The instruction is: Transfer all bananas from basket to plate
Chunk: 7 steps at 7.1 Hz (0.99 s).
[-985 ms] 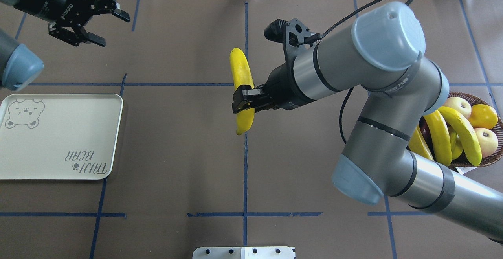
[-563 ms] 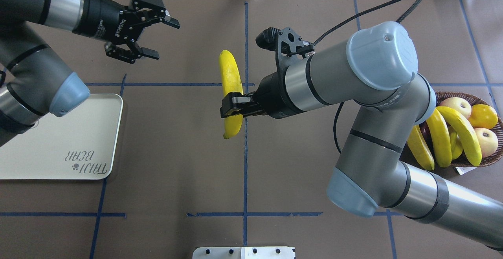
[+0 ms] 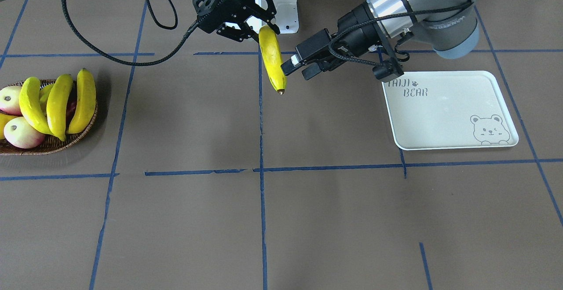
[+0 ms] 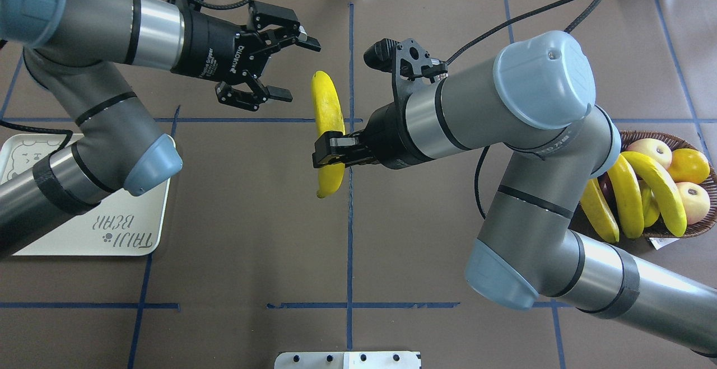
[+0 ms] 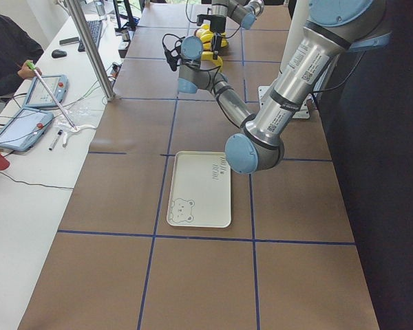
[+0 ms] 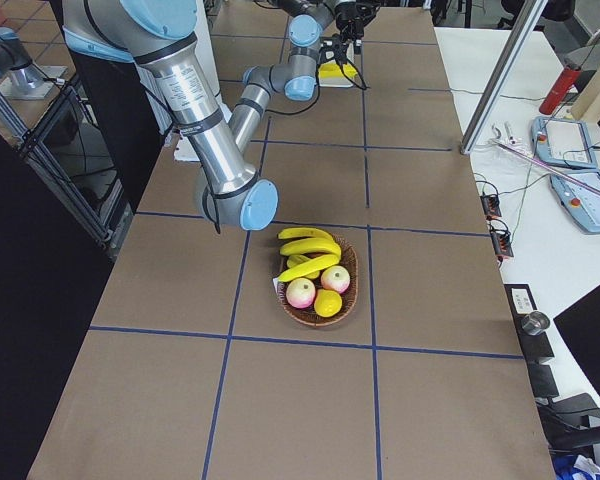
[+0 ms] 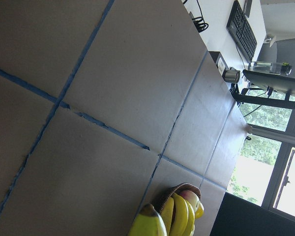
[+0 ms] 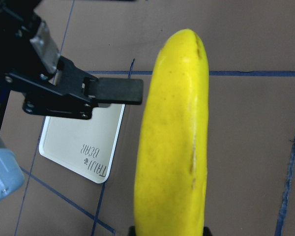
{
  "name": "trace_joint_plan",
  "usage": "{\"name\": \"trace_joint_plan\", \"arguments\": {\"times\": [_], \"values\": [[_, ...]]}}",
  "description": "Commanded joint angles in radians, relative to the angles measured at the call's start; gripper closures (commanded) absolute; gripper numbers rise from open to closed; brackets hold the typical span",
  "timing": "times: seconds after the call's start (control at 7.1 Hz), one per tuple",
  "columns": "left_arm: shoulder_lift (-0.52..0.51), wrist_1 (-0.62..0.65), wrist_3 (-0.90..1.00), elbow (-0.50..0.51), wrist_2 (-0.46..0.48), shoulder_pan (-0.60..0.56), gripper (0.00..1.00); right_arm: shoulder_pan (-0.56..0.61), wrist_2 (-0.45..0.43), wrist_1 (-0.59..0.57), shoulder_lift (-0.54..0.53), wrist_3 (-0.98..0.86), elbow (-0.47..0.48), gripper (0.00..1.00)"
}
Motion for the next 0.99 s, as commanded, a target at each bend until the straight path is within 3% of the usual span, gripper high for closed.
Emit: {"name": "trace_joint_plan", "arguments": {"times": [0.0,0.28,0.42,0.56,0.7,0.84], "values": [[-0.004,-0.008,0.000,0.001,0.068,0.068,0.00,0.001,0.002,0.000,0.001,0.003,0.006,1.00],[-0.004,-0.008,-0.002,0.002,0.068,0.079,0.00,0.001,0.002,0.001,0.001,0.003,0.007,1.00],[-0.004,-0.009,-0.003,-0.002,0.068,0.082,0.21,0.001,0.002,0.001,0.001,0.003,0.007,1.00],[-0.004,-0.009,-0.006,-0.017,0.068,0.083,0.65,0.001,0.002,0.001,0.001,0.003,0.007,1.00],[0.004,-0.013,-0.005,-0.018,0.068,0.083,0.93,0.001,0.002,0.000,0.001,0.003,0.006,1.00],[0.005,-0.022,-0.008,-0.015,0.068,0.083,1.00,0.001,0.002,0.000,-0.001,0.003,0.006,0.96]]}}
